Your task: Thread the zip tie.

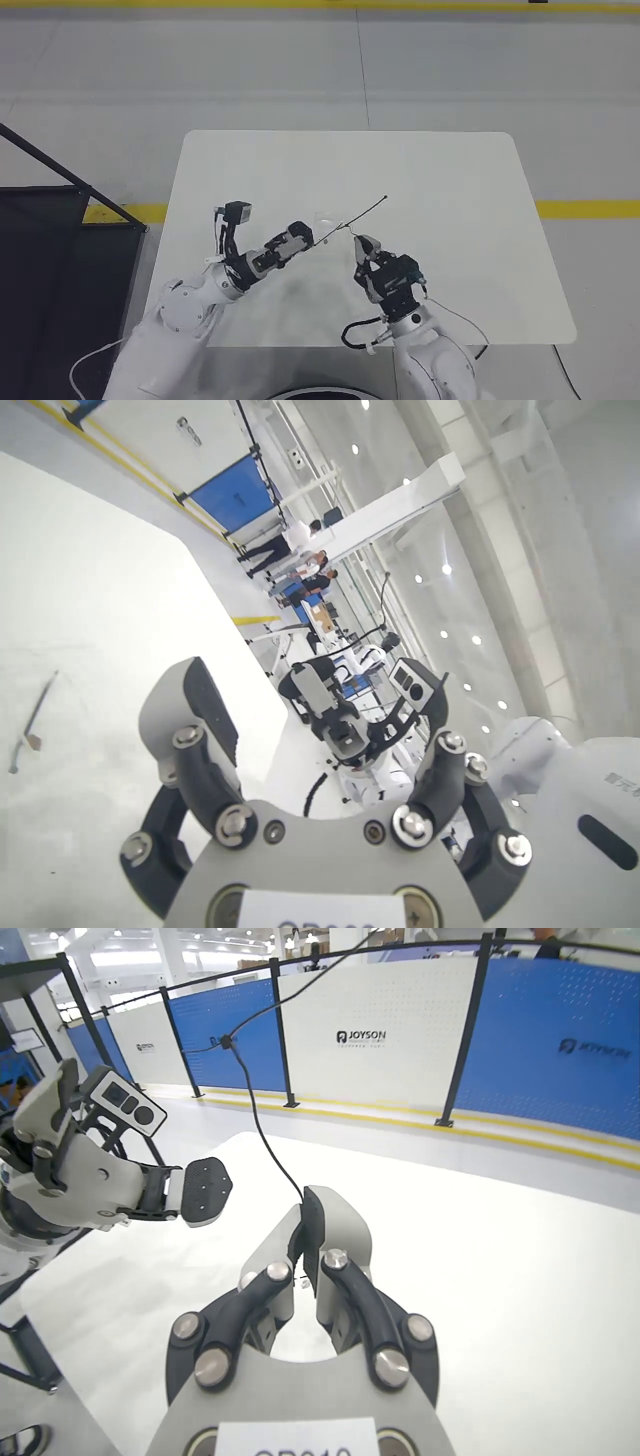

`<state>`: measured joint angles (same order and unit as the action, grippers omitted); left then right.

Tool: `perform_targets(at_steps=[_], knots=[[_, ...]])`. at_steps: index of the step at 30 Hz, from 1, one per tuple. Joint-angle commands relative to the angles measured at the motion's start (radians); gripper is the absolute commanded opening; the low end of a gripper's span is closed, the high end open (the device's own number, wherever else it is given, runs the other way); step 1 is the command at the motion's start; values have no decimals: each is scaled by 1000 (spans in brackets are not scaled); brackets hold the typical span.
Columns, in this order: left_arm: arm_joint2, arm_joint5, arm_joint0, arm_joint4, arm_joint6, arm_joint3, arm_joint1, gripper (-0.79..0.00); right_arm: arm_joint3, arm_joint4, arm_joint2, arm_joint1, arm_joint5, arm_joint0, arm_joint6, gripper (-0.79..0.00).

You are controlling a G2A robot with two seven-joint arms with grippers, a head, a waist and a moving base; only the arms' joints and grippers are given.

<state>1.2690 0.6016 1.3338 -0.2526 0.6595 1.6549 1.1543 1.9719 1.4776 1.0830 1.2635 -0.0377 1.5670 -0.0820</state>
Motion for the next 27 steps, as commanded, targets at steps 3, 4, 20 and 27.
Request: perform_targets(at_steps=[3, 4, 20, 27], knots=[[-4, -62, -29, -142, 104, -25, -3, 0, -23, 143, -43, 9, -135, 4, -17, -785], [-4, -76, -33, -157, 113, -30, -3, 0, -28, 161, -49, 10, -152, 4, -15, -785], [-18, -136, -44, -182, 135, -24, -3, -34, -53, 234, -78, 23, -248, -3, 2, -785], [-48, -116, -82, -257, 181, -74, 5, -329, -64, 243, -76, 28, -242, -2, 3, -785]])
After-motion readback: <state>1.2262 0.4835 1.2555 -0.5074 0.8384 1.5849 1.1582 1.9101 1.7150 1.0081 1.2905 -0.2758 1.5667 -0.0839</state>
